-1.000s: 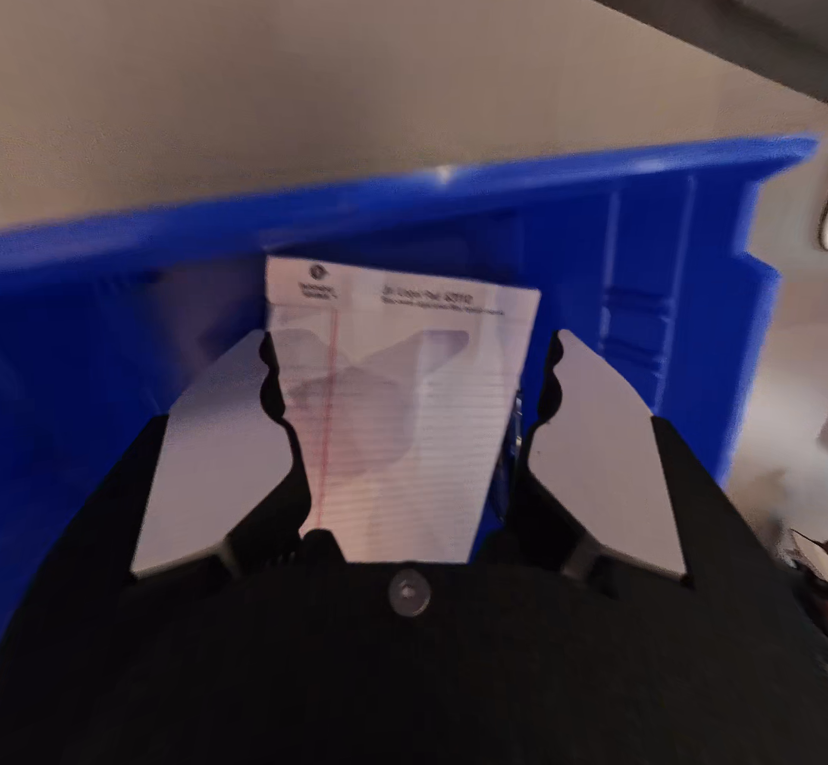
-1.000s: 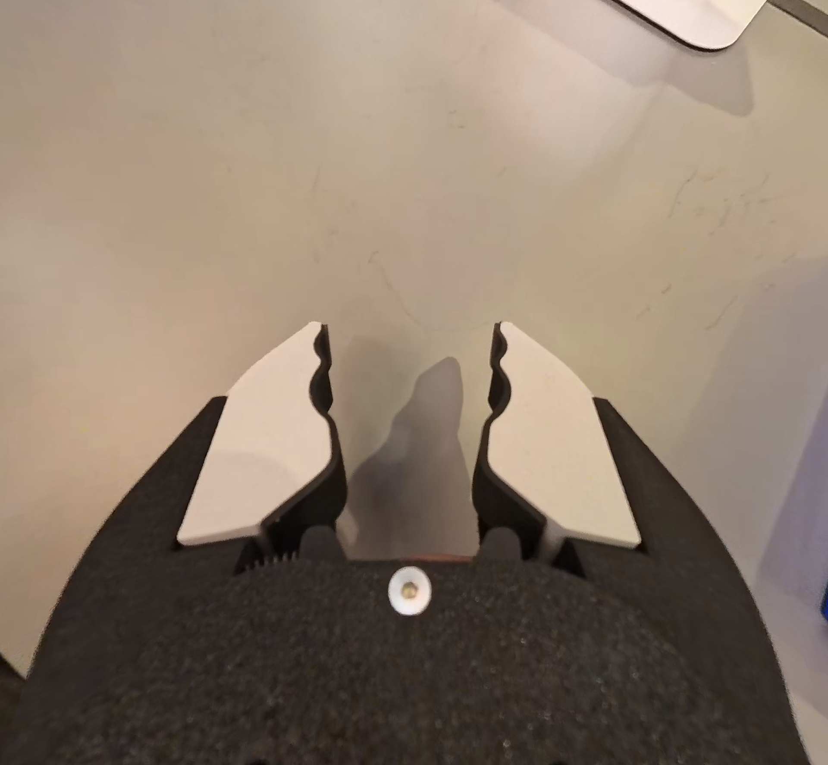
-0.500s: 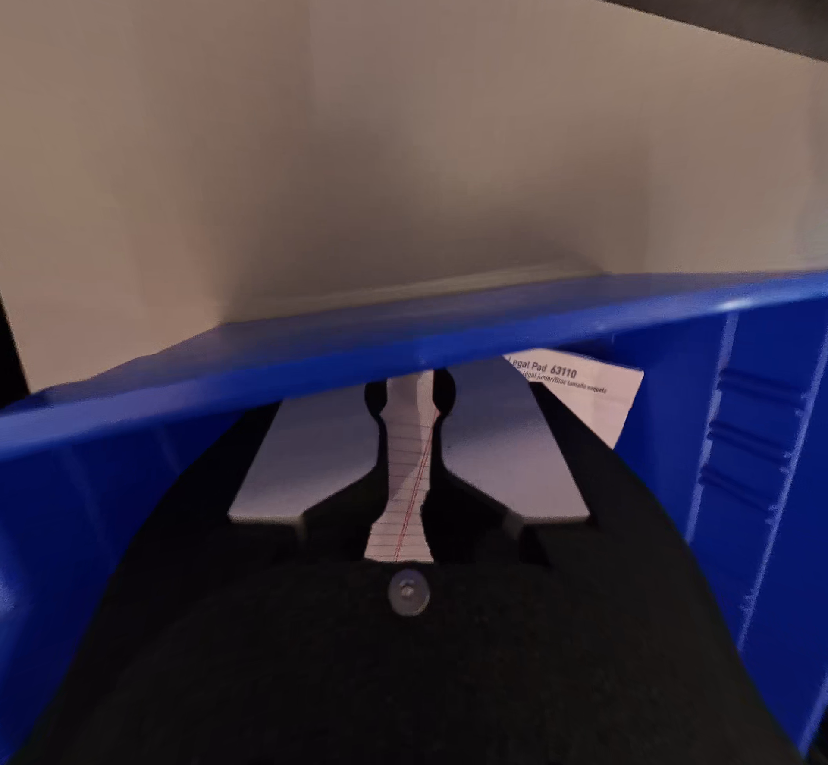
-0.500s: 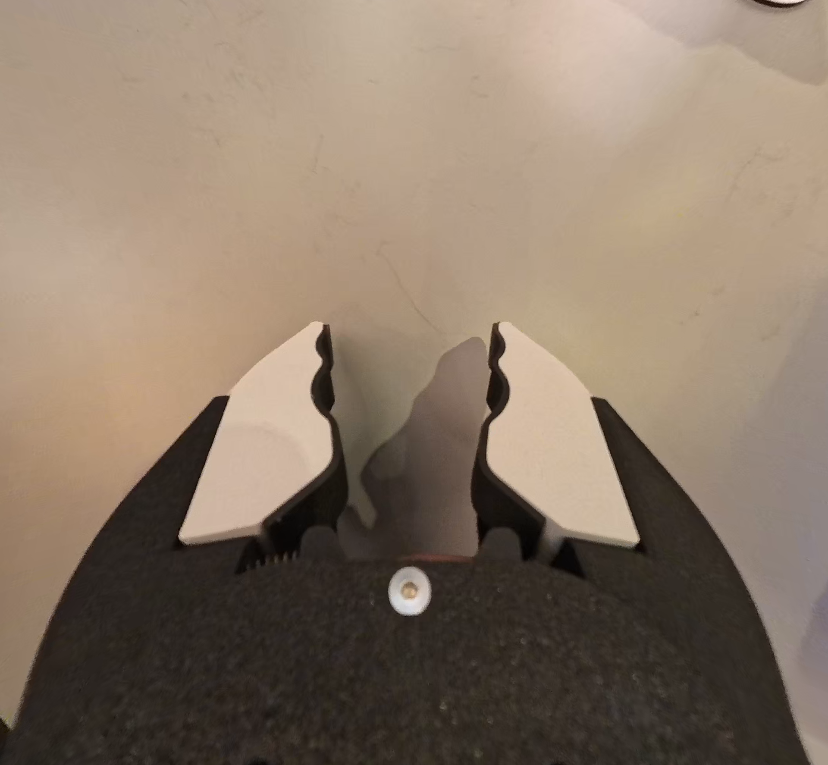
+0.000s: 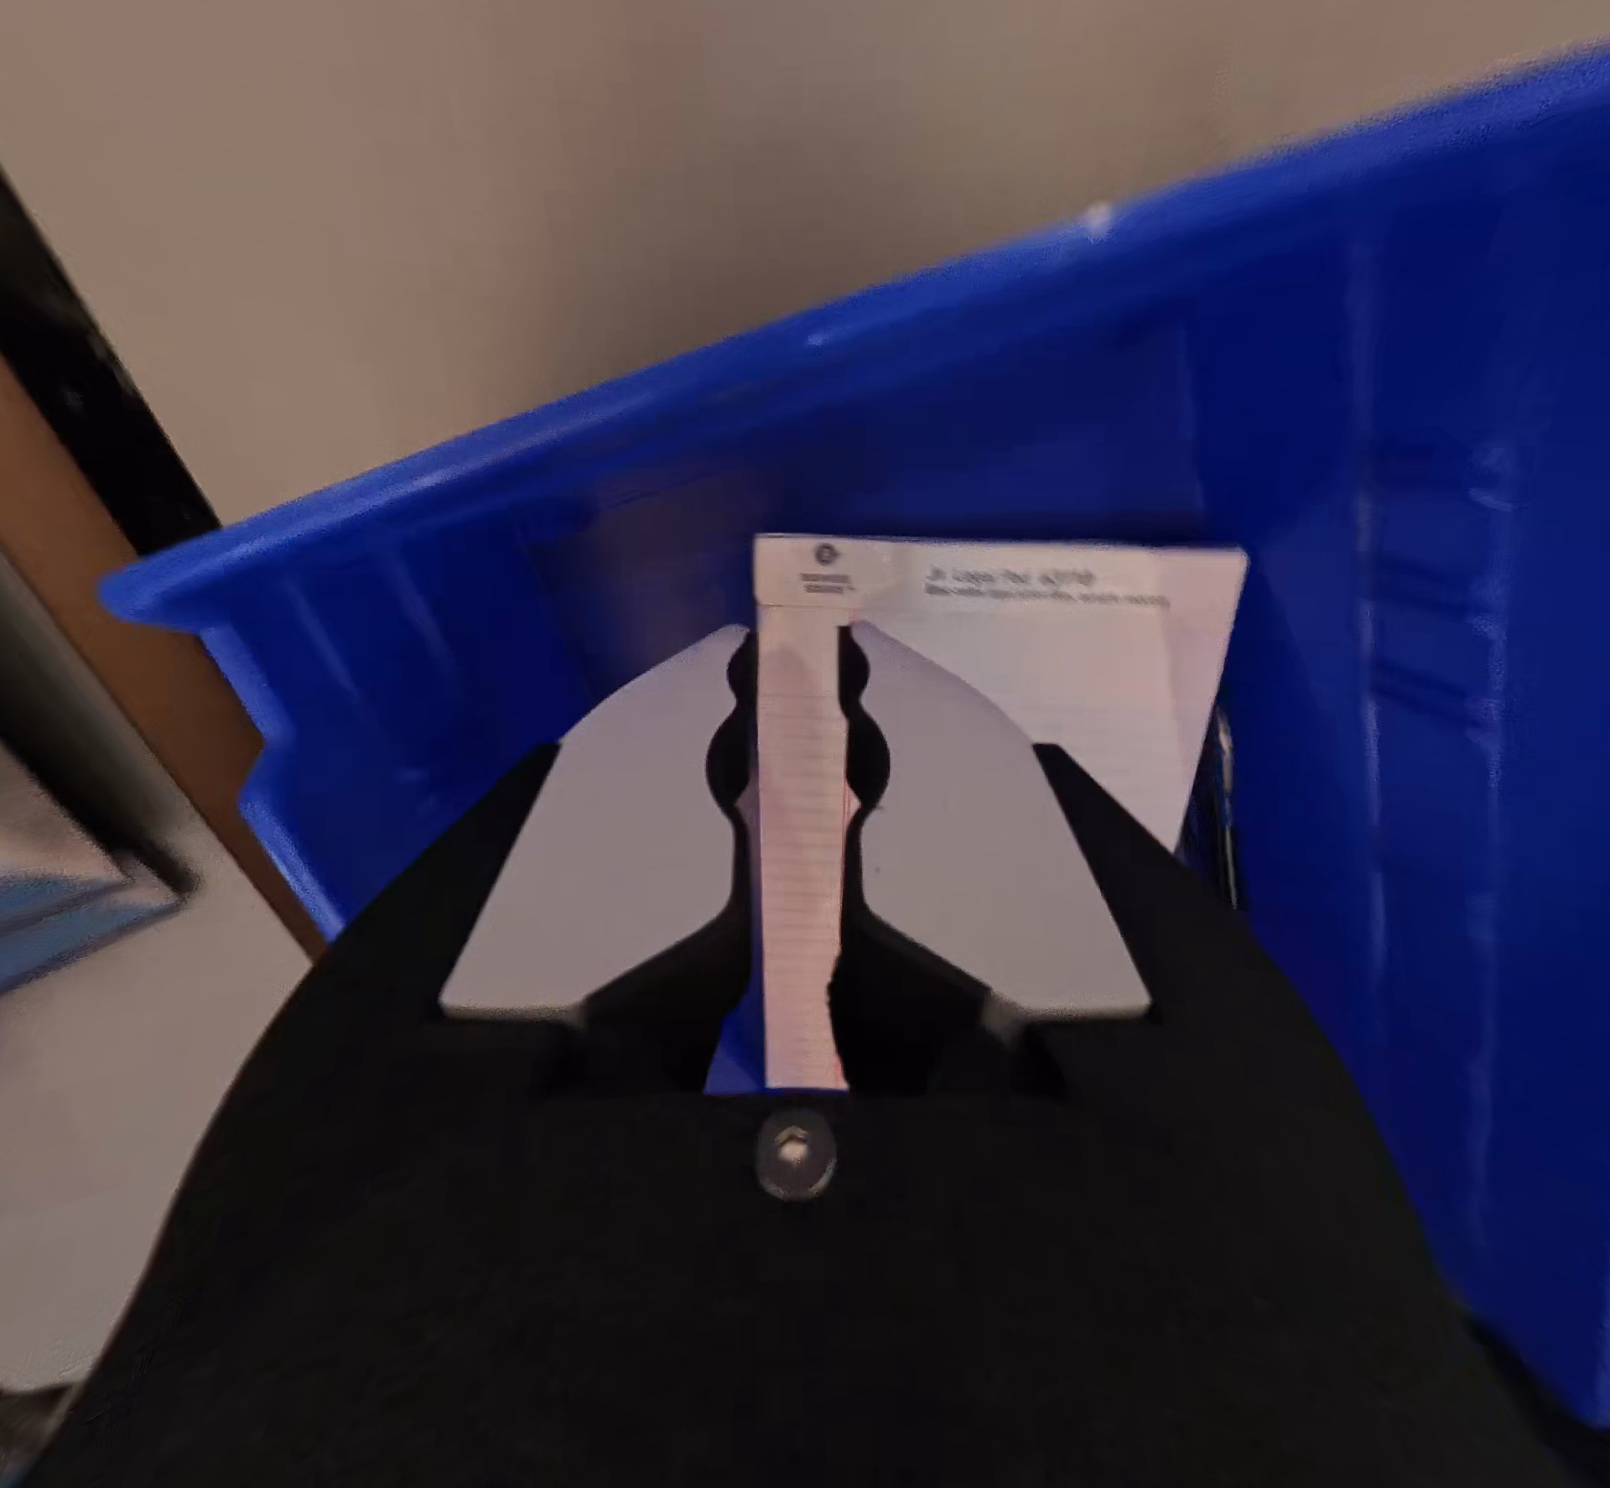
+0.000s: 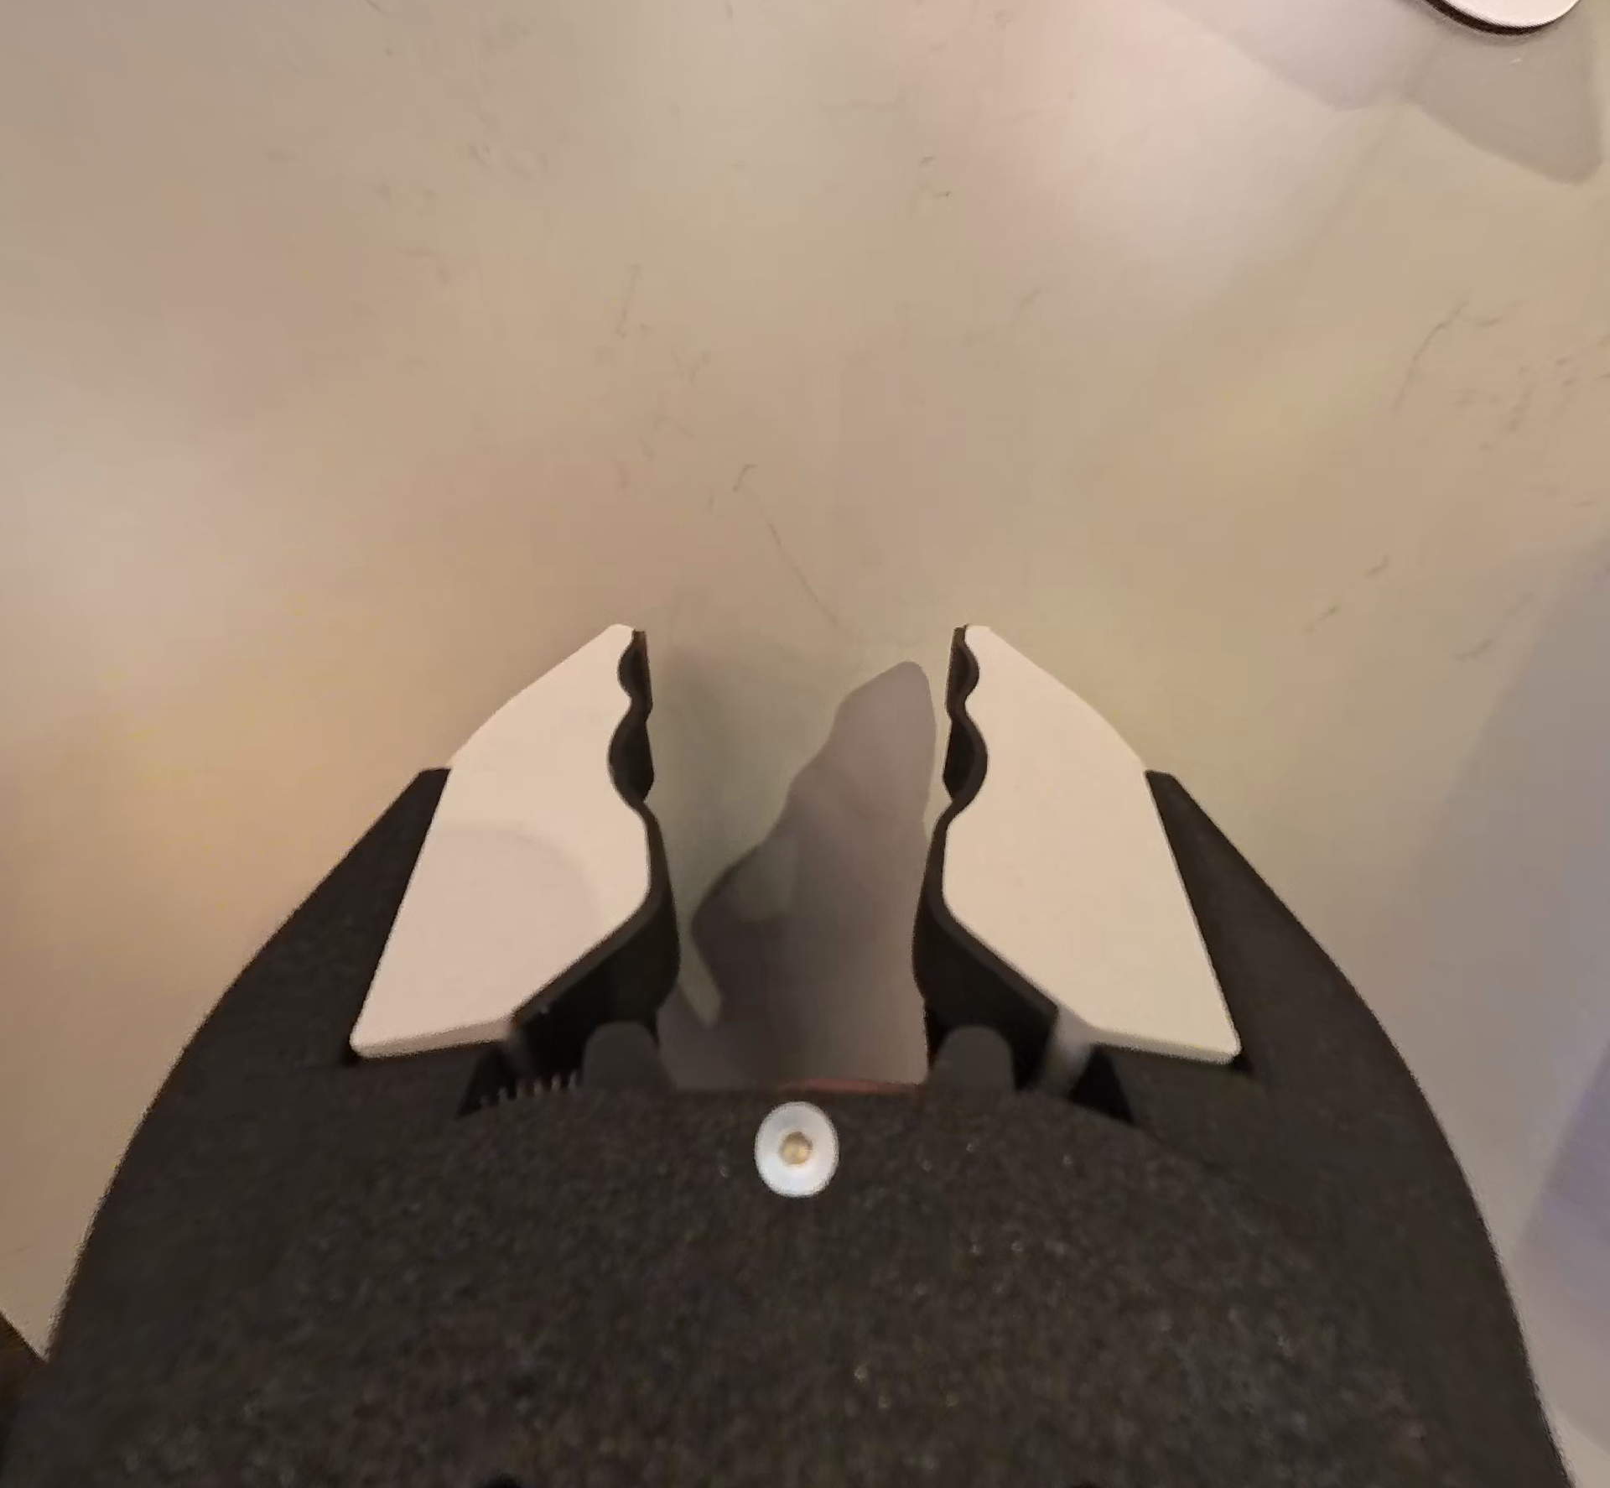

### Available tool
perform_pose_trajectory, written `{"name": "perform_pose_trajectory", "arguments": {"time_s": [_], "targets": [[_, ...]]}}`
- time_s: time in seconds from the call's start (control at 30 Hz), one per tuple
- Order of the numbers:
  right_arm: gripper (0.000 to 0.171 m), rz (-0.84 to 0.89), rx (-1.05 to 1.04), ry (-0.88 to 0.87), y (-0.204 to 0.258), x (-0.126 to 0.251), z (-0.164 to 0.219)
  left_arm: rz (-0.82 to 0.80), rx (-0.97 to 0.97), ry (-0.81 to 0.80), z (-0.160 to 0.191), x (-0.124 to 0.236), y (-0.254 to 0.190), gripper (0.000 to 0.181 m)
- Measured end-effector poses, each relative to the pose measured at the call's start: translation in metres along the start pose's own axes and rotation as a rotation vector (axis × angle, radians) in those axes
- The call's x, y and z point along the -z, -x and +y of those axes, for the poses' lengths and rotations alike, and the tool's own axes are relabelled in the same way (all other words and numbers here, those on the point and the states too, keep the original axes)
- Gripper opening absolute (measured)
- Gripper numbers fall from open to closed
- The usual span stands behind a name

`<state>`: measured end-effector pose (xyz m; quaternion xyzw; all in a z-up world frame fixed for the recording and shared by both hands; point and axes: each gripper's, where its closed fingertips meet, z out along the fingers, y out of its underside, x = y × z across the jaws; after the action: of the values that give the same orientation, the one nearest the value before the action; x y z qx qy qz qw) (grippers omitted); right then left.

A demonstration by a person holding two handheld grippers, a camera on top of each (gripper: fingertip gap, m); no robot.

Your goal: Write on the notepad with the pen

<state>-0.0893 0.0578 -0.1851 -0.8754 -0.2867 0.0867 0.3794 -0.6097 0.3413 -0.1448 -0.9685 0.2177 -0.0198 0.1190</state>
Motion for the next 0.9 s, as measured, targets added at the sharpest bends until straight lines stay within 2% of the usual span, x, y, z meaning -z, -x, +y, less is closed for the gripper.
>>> {"name": "perform_pose_trajectory", "arguments": {"time_s": [0.03, 0.17, 0.3, 0.4, 0.53, 0.63, 0.73, 0.8, 0.9], "targets": [[0.065, -0.004, 0.004, 0.001, 0.001, 0.0, 0.001, 0.015, -0.086, -0.002, 0.001, 0.006, -0.01, 0.023], [0.065, -0.027, 0.026, 0.009, 0.007, -0.004, 0.004, 0.091, -0.443, 0.02, 0.008, 0.007, -0.05, 0.047], [0.064, -0.037, 0.039, 0.007, 0.009, -0.005, 0.003, 0.201, -0.581, 0.131, 0.019, -0.014, -0.066, 0.065], [0.064, -0.04, 0.039, 0.004, 0.008, -0.004, 0.003, 0.242, -0.65, 0.148, 0.014, -0.024, -0.067, 0.065], [0.064, -0.047, 0.052, 0.013, 0.007, -0.006, 0.003, 0.286, -0.73, 0.152, 0.006, -0.023, -0.068, 0.048], [0.064, -0.058, 0.071, 0.015, 0.01, -0.008, 0.002, 0.324, -0.78, 0.259, 0.014, -0.025, -0.069, 0.038], [0.064, -0.064, 0.09, 0.022, 0.012, -0.01, 0.002, 0.318, -0.818, 0.315, 0.02, -0.029, -0.069, 0.037], [0.063, -0.068, 0.095, 0.021, 0.014, -0.011, 0.001, 0.276, -0.857, 0.276, 0.013, -0.032, -0.068, 0.028], [0.063, -0.075, 0.104, 0.021, 0.016, -0.012, 0.0, 0.279, -0.879, 0.255, 0.009, -0.029, -0.072, 0.037]]}}
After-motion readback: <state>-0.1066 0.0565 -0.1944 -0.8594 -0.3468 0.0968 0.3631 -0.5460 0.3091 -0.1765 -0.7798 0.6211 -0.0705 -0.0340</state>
